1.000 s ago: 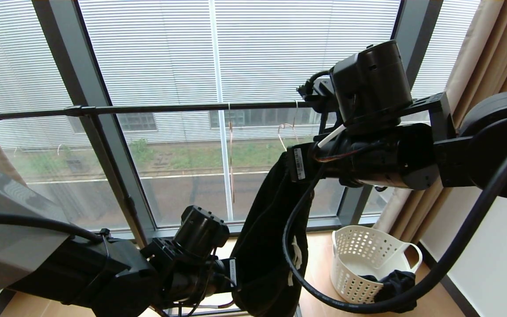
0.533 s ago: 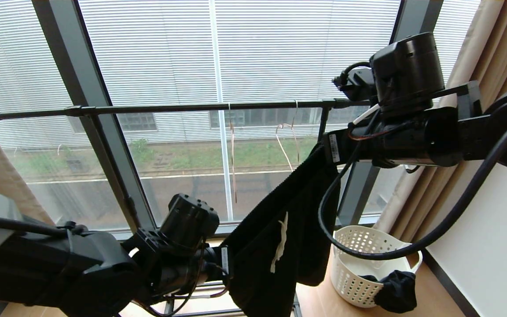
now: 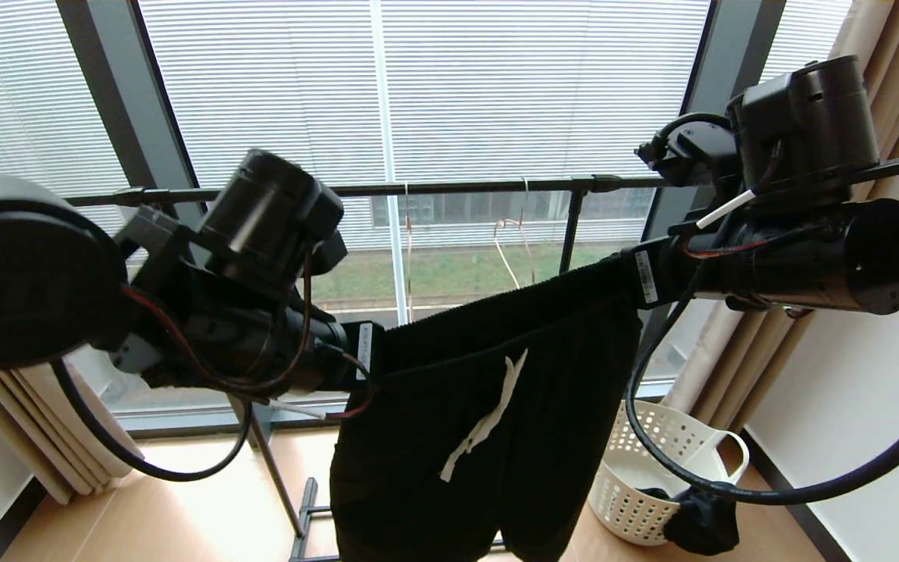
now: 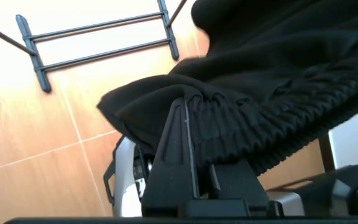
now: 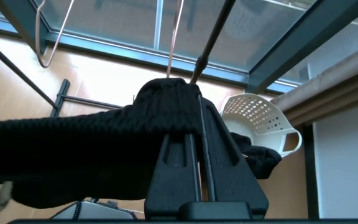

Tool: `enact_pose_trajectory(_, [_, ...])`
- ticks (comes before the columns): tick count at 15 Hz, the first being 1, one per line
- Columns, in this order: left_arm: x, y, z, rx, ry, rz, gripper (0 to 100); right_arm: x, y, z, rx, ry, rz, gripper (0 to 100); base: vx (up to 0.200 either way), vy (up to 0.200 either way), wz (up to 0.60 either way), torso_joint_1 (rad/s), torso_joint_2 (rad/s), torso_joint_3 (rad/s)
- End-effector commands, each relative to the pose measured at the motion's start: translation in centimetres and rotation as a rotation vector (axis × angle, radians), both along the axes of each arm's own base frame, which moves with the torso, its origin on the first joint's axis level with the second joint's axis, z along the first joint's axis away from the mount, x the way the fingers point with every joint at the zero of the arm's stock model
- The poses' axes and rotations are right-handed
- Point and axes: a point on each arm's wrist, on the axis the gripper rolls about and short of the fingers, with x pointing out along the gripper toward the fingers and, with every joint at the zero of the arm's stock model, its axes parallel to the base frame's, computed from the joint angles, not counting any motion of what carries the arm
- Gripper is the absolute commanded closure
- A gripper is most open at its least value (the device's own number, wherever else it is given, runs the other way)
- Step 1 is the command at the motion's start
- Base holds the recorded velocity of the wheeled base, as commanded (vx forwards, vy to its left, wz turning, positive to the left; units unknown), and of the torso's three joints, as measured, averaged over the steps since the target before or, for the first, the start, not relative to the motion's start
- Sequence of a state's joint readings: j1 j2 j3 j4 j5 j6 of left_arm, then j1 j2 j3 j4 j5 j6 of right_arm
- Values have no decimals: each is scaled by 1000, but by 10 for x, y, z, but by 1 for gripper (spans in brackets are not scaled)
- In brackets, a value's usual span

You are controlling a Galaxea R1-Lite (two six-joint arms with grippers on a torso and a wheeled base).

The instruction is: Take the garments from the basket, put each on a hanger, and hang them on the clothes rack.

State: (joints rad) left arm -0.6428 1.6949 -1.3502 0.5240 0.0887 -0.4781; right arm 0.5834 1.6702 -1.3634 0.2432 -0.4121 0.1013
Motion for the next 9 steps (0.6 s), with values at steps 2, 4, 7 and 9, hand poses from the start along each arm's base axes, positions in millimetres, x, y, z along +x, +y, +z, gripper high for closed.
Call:
enact_pose_trajectory(2, [8, -5, 25, 0, -30, -19, 100, -17, -2, 3, 3, -6, 29, 100, 0, 0, 0, 0, 0, 0])
enact_pose_trajectory(4, [9, -6, 29, 6, -51, -36, 100, -22, -2, 2, -9, -4, 46, 100, 0, 0, 0, 0, 0, 0])
enact_pose_trajectory(7, [10, -7, 39, 7, -97, -68, 100, -26, -2, -1, -19, 5, 60, 100, 0, 0, 0, 0, 0, 0])
enact_pose_trajectory(9, [14, -9, 43, -2, -113, -67, 100, -35, -8, -1, -64, 0, 88, 100, 0, 0, 0, 0, 0, 0])
